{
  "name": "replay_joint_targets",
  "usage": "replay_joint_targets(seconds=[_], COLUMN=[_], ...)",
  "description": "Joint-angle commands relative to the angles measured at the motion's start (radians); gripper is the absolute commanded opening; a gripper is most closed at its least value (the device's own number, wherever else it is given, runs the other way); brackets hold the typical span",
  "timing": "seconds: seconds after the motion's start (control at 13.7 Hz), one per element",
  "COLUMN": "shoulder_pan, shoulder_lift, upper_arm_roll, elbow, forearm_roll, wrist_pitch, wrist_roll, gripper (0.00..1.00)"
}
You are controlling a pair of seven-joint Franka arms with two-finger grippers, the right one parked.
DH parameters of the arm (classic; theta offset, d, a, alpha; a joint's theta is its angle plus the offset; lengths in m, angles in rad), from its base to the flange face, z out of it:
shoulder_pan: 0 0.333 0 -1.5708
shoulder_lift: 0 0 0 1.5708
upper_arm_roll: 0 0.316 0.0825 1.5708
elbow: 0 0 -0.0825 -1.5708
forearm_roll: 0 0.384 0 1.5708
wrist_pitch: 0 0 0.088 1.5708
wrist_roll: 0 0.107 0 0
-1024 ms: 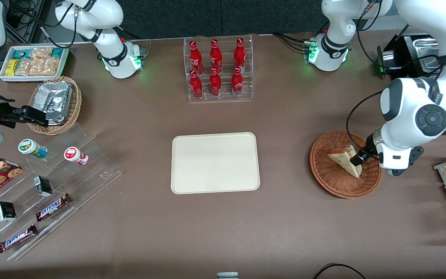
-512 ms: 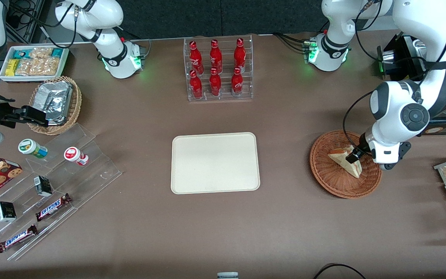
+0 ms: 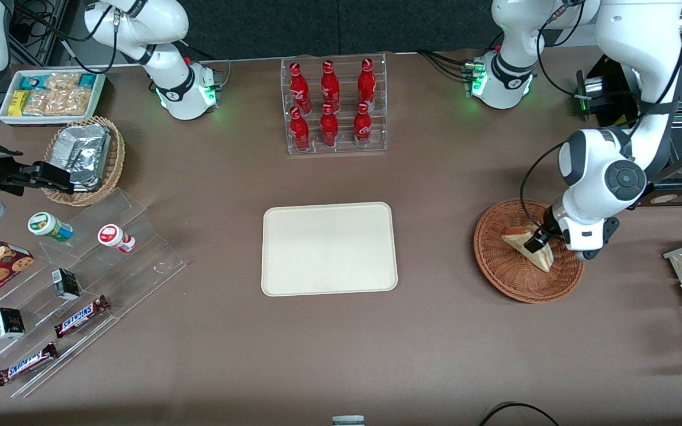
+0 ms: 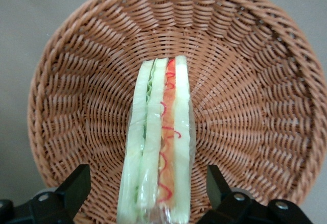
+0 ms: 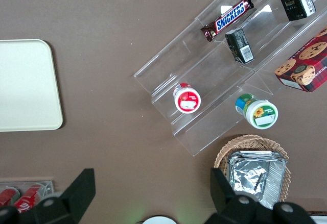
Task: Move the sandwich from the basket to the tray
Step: 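Lower the left gripper and close it on the wrapped sandwich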
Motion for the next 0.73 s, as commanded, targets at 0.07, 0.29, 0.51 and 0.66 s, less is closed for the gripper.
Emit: replay_joint_targets(seconds=[0.07, 0.29, 0.51, 0.66], shoulder_pan=[0.002, 0.002, -0.002, -0.009], shoulder_lift=[0.050, 0.067, 0.070, 0.049], upper_arm_roll=[-0.004, -0.004, -0.006, -0.009], elbow=[-0.010, -0.010, -0.006, 0.006], forearm_roll=[-0.012, -0.012, -0.010, -0.007], wrist_pitch=[0.071, 0.093, 0.095, 0.088], wrist_roll=[-0.014, -0.014, -0.011, -0.011], gripper=[1.00, 0.87, 0.12, 0.08])
